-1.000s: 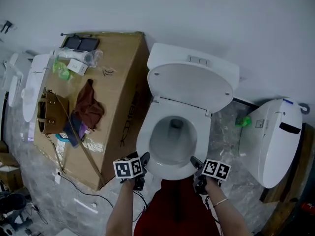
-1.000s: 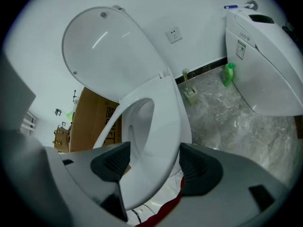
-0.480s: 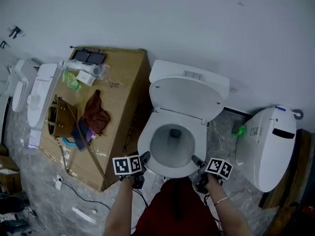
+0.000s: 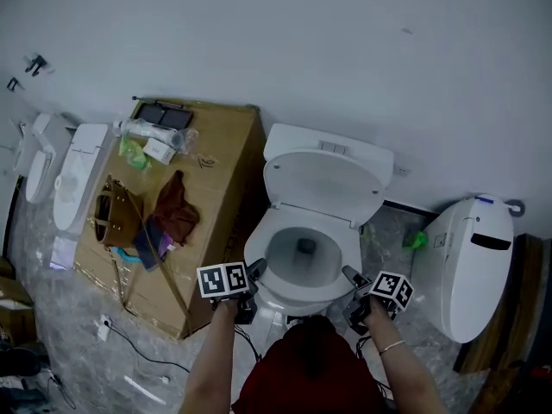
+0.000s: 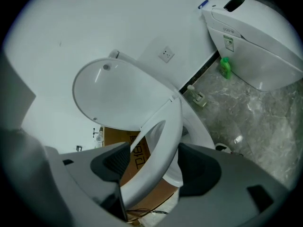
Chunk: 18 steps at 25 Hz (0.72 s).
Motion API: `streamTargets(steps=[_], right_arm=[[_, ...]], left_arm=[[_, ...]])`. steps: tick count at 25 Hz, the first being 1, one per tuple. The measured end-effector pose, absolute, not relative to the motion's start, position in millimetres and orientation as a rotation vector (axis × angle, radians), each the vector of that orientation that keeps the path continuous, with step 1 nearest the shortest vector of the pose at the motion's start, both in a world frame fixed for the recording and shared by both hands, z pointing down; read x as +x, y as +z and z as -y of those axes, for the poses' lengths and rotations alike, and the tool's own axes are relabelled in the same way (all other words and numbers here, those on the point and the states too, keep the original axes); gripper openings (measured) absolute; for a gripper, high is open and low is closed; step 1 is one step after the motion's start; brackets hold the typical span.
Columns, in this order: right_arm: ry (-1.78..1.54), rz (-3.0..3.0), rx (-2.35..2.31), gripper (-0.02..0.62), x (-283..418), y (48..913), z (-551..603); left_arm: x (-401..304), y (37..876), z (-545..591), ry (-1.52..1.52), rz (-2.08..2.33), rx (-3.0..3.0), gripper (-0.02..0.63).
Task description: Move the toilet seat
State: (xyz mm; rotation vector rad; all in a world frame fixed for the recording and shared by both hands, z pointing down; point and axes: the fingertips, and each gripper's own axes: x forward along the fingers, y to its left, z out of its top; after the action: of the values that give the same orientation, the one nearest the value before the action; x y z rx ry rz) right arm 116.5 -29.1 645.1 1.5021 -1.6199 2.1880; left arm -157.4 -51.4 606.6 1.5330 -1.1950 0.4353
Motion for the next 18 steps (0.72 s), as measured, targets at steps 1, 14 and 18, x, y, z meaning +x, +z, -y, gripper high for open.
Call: streamTargets(steps=[1,14,18], right_arm=[[2.195,1.619,1.505,0.316,117.5,643.0,31.1],[2.185,1.667,1.535,0.316,123.7,620.4,56.6],[2.158,1.692,1.545,0.316,126.3,611.2,67.4]], left_arm=[[-156.8,604.6,53.2,0.434,1.196,1.525,0.229],[-164.7,539.7,63.8,0.332,1.308,1.645,0.225],[-169.7,527.7,52.1,0.325,1.366,1.709,0.184]])
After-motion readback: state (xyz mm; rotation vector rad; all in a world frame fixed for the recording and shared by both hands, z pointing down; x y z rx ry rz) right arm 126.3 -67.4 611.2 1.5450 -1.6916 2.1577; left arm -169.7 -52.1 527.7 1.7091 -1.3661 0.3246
